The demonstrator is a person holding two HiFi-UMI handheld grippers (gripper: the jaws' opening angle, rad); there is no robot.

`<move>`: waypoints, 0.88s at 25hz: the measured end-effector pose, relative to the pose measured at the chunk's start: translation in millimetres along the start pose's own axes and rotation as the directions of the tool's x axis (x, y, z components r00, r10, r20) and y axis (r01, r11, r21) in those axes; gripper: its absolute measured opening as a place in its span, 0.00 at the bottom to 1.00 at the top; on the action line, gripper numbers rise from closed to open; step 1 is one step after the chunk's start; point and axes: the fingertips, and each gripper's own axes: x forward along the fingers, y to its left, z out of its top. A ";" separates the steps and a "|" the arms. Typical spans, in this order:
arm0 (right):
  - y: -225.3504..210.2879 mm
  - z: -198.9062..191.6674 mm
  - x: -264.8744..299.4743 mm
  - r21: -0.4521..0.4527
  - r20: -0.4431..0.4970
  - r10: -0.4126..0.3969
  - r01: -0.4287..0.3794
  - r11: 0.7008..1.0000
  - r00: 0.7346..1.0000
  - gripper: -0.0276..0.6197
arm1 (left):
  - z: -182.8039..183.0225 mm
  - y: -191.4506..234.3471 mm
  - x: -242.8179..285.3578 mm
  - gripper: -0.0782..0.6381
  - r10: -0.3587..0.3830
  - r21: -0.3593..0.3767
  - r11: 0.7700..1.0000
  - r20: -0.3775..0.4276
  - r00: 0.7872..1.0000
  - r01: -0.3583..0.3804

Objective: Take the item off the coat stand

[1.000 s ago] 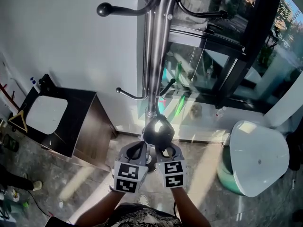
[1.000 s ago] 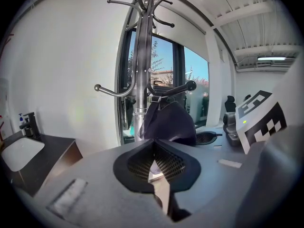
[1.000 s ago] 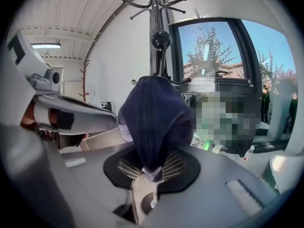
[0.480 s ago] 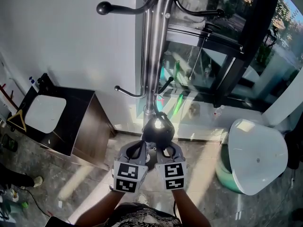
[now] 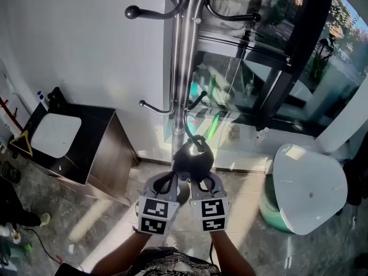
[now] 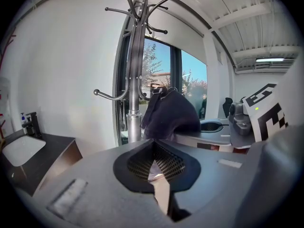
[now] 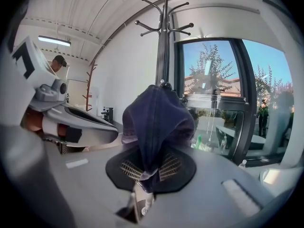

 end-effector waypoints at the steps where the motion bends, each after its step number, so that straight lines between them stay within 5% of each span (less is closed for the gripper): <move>1: -0.5 0.4 -3.5 -0.001 0.003 -0.002 0.002 1.000 1.000 0.08 | 0.0 -2.5 -1.9 0.10 -0.001 0.000 1.000 0.001 1.000 0.001; 22: -7.4 -16.4 -79.7 0.002 0.017 -0.006 0.006 1.000 1.000 0.09 | -11.5 -63.6 -36.5 0.10 0.016 0.007 1.000 0.016 1.000 -0.016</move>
